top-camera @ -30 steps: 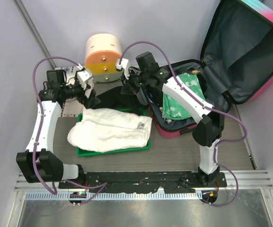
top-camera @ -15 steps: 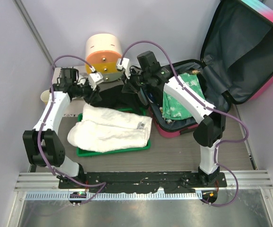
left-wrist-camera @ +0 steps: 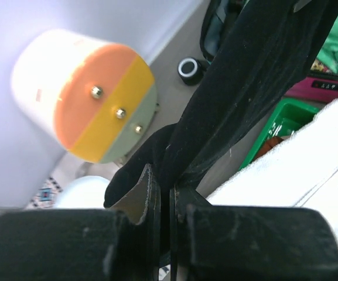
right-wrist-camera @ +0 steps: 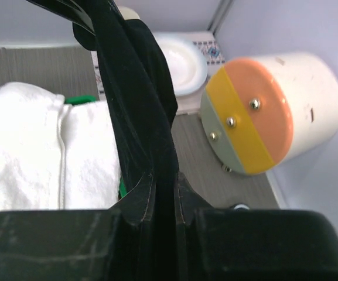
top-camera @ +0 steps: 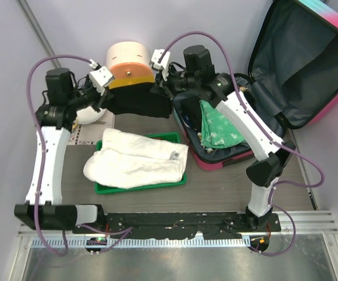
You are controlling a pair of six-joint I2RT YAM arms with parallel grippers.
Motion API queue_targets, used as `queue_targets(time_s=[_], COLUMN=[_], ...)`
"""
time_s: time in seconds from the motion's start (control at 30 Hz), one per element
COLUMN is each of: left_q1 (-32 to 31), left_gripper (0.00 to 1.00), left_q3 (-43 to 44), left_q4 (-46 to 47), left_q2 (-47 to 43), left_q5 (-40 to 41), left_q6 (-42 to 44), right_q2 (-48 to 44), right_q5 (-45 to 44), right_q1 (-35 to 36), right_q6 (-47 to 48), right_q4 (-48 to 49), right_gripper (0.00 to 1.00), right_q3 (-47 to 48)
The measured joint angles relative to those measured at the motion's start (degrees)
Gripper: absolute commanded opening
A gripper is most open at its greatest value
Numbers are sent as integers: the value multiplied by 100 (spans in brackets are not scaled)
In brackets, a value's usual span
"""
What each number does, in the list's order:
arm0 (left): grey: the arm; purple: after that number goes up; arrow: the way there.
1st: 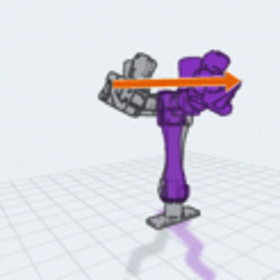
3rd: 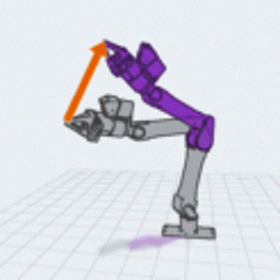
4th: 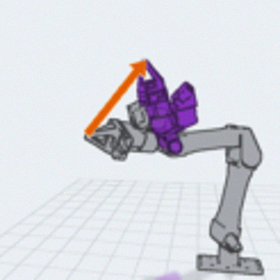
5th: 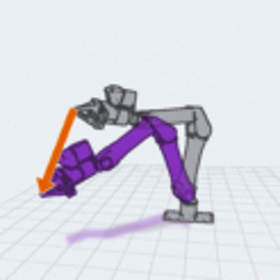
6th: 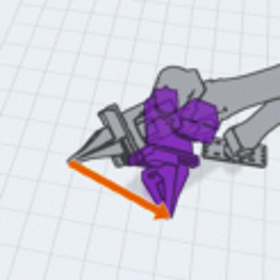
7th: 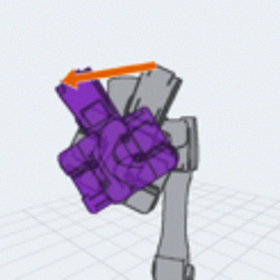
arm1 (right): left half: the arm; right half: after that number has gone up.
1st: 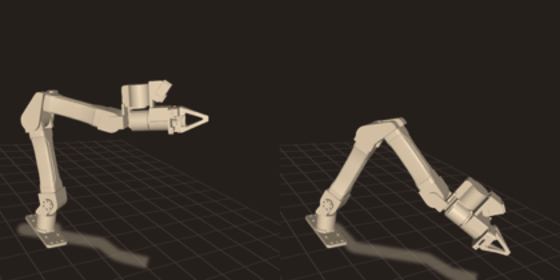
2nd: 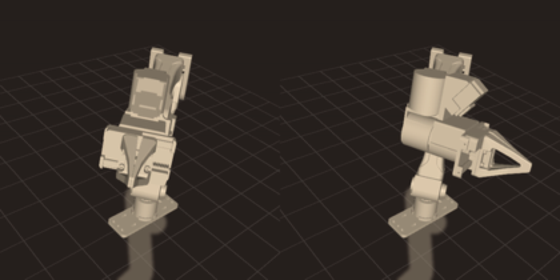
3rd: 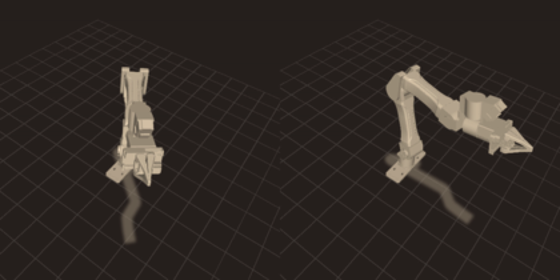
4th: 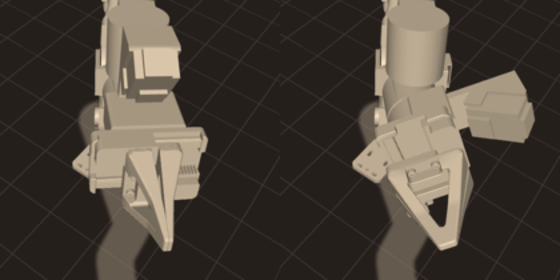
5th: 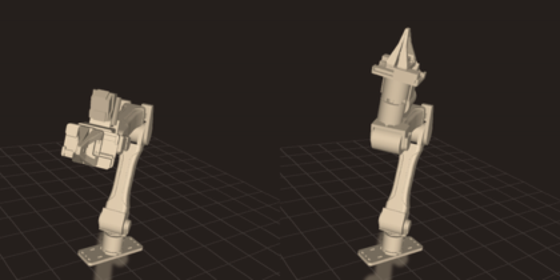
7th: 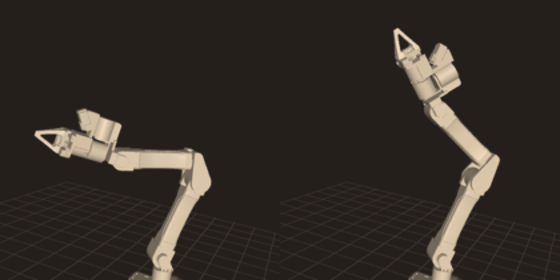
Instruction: Open, take out, and arrange the luggage
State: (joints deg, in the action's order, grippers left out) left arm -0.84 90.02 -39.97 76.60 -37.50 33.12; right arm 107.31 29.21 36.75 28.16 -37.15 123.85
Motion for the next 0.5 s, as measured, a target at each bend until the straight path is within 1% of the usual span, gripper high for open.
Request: queue_targets(time_s=[0.07,0.17,0.27,0.37,0.43,0.5], left_q1=[-2,-2,0,0,0,0], left_gripper=[0,0,0,0,0,0], left_q3=[83,105,103,50,-129,-367], left_q4=[-105,-323,-651,-1237,-1635,-1919], left_q2=[-444,-1134,-1805,-2457,-2865,-3250], left_q5=[87,170,212,188,142,76], left_q6=[4,63,195,428,601,726], right_q2=[-199,-660,-1436,-2144,-2396,-2420], right_q5=[0,-98,-420,-673,-739,-756], right_q1=[122,542,1185,1856,2035,2041], right_q6=[68,319,699,933,850,732], right_q4=[-4,-109,-79,-61,-63,-42], right_gripper=[1,1,1,1,1,1], right_q3=[74,7,-684,-1517,-1880,-1978])
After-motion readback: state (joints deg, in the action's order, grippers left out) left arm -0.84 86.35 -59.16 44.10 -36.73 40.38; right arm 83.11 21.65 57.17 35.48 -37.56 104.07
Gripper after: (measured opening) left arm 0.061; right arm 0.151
